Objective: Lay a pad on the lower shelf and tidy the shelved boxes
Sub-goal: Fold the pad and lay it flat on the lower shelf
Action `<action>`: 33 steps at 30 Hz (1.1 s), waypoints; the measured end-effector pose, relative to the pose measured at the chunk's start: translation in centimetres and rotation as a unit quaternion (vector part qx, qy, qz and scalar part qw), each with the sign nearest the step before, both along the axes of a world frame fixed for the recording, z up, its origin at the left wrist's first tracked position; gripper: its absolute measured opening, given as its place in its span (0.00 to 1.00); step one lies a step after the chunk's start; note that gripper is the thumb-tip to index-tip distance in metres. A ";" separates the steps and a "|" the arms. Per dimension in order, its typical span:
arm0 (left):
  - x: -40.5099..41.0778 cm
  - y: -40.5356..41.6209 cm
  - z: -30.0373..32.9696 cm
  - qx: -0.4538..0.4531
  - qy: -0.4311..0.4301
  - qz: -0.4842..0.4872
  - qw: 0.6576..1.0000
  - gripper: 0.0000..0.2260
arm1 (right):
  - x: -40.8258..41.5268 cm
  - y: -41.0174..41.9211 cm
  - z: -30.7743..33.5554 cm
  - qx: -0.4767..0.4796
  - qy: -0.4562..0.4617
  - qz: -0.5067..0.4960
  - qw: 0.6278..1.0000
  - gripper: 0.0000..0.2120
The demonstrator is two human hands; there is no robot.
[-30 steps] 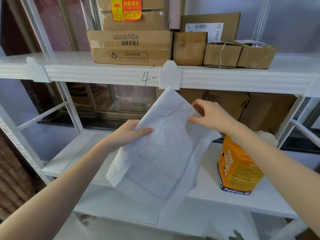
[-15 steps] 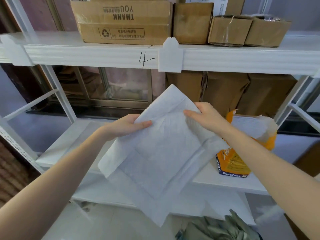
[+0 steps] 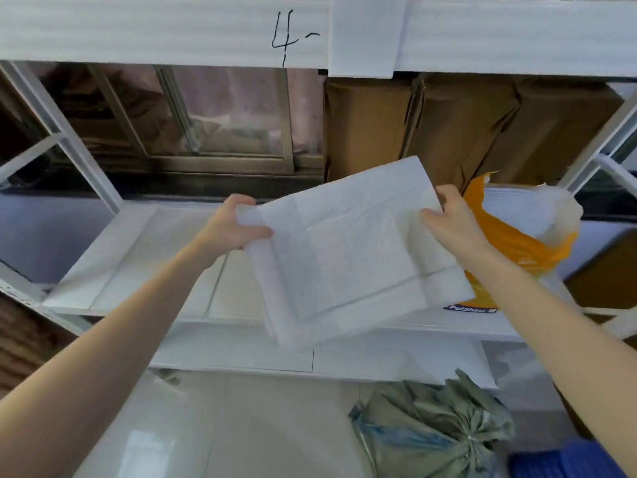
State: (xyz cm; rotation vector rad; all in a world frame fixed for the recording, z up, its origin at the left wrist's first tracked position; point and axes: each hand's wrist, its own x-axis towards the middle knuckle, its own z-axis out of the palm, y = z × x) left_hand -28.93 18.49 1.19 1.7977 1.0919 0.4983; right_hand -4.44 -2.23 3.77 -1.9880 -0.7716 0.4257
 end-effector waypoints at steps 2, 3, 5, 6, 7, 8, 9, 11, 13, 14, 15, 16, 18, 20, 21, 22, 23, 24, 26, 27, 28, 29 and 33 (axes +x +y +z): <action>1.4 0.5 -1.6 0.024 -0.054 0.065 0.996 0.25 | 0.1 0.4 -1.5 0.018 0.006 -0.004 1.000 0.23; 2.1 0.5 -2.1 0.030 -0.069 0.089 0.993 0.25 | 0.1 0.5 -2.1 0.027 -0.009 -0.004 1.000 0.23; 3.6 0.5 -3.1 0.026 -0.089 0.119 0.989 0.25 | 0.3 1.0 -3.5 0.030 -0.026 0.012 0.999 0.20; 4.4 0.4 -3.6 0.016 -0.098 0.119 0.988 0.25 | 0.6 1.3 -4.1 0.021 -0.026 0.024 0.999 0.19; 5.1 0.3 -4.0 0.003 -0.104 0.106 0.989 0.24 | 1.0 1.7 -4.7 0.007 -0.026 0.036 0.999 0.19; 5.9 0.2 -4.4 -0.012 -0.105 0.084 0.991 0.21 | 1.4 2.1 -5.5 -0.005 -0.022 0.046 0.999 0.18; 6.5 0.1 -4.8 -0.015 -0.104 0.058 0.993 0.19 | 1.9 2.4 -6.2 -0.014 -0.021 0.049 0.998 0.17; 7.6 0.2 -6.0 0.032 -0.069 0.020 0.997 0.15 | 2.9 3.0 -7.6 -0.039 -0.037 0.044 0.998 0.13; 8.3 0.3 -6.9 0.118 -0.016 -0.001 0.993 0.14 | 3.6 3.5 -8.9 -0.066 -0.045 0.048 0.996 0.11; 8.7 0.5 -7.3 0.159 0.012 -0.008 0.987 0.13 | 3.9 3.8 -9.5 -0.077 -0.043 0.053 0.995 0.12; 9.0 0.7 -7.8 0.193 0.036 -0.012 0.980 0.13 | 4.2 4.0 -10.1 -0.088 -0.043 0.057 0.994 0.13; 9.4 1.0 -8.2 0.211 0.061 -0.012 0.975 0.14 | 4.5 4.2 -10.7 -0.101 -0.043 0.061 0.992 0.15; 10.1 1.6 -8.9 0.223 0.099 -0.021 0.970 0.18 | 5.2 4.7 -11.9 -0.131 -0.038 0.073 0.988 0.19; 10.8 2.1 -9.6 0.212 0.126 -0.028 0.969 0.20 | 5.5 5.2 -13.0 -0.157 -0.032 0.090 0.983 0.22; 11.1 2.3 -9.9 0.207 0.145 -0.028 0.967 0.22 | 5.7 5.4 -13.5 -0.164 -0.031 0.096 0.981 0.23; 11.3 2.5 -10.3 0.203 0.164 -0.029 0.965 0.25 | 5.7 5.6 -14.0 -0.169 -0.030 0.095 0.981 0.23; 11.3 2.7 -10.7 0.201 0.179 -0.030 0.963 0.28 | 5.8 5.8 -14.5 -0.175 -0.030 0.092 0.980 0.23; 11.3 2.9 -11.2 0.197 0.187 -0.034 0.962 0.31 | 5.8 6.0 -15.0 -0.181 -0.030 0.089 0.979 0.22; 11.2 3.5 -12.5 0.189 0.188 -0.046 0.963 0.34 | 5.8 6.3 -15.9 -0.187 -0.024 0.082 0.979 0.21; 11.1 3.9 -13.2 0.186 0.190 -0.051 0.963 0.34 | 5.8 6.4 -16.3 -0.187 -0.020 0.078 0.979 0.21; 10.9 4.3 -13.8 0.184 0.193 -0.055 0.962 0.34 | 5.7 6.5 -16.9 -0.184 -0.020 0.076 0.980 0.21; 10.7 4.7 -14.4 0.183 0.198 -0.058 0.961 0.34 | 5.7 6.8 -17.4 -0.179 -0.026 0.073 0.981 0.22; 10.3 5.8 -16.9 0.198 0.226 -0.071 0.951 0.34 | 5.7 7.5 -19.8 -0.162 -0.090 0.055 0.981 0.21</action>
